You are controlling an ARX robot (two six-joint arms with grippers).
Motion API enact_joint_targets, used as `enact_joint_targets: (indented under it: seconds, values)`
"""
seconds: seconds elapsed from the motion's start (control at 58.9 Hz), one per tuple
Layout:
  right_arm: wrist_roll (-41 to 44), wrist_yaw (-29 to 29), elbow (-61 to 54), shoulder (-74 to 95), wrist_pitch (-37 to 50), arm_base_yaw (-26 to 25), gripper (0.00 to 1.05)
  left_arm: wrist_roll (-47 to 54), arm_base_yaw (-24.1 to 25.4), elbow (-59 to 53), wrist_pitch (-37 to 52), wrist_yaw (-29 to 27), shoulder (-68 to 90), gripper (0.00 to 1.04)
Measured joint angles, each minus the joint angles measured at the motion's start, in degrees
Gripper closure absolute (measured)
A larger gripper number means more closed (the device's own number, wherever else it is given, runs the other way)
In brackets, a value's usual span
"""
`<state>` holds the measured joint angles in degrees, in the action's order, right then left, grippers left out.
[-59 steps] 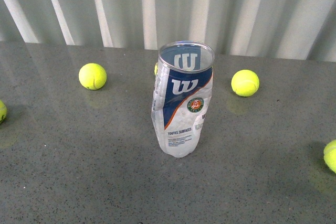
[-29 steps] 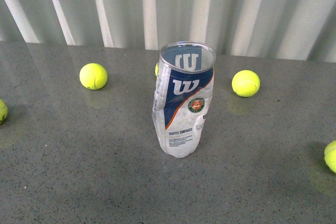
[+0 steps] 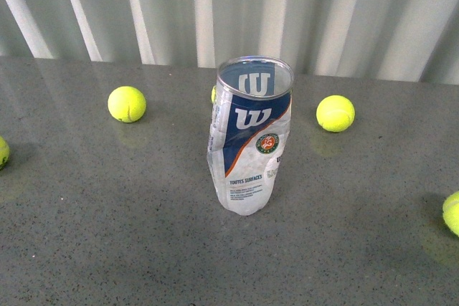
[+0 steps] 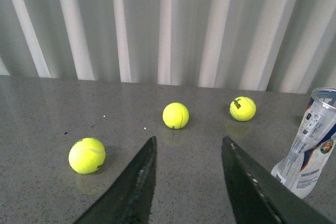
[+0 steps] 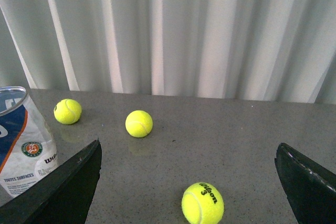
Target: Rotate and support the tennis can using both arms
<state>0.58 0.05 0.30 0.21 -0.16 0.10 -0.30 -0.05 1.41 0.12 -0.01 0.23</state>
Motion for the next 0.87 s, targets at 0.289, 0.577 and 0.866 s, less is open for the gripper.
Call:
enact_joint_targets:
  seconds: [0.289, 0.577, 0.866]
  values:
    - [0.0, 0.0, 0.0, 0.0, 0.0, 0.0, 0.07, 0.0, 0.0, 0.0, 0.0, 0.0, 0.0, 0.07]
    - [0.0, 0.0, 0.0, 0.0, 0.0, 0.0, 0.07, 0.0, 0.0, 0.0, 0.0, 0.0, 0.0, 0.07]
    - [0.0, 0.0, 0.0, 0.0, 0.0, 0.0, 0.07, 0.0, 0.0, 0.0, 0.0, 0.0, 0.0, 0.07]
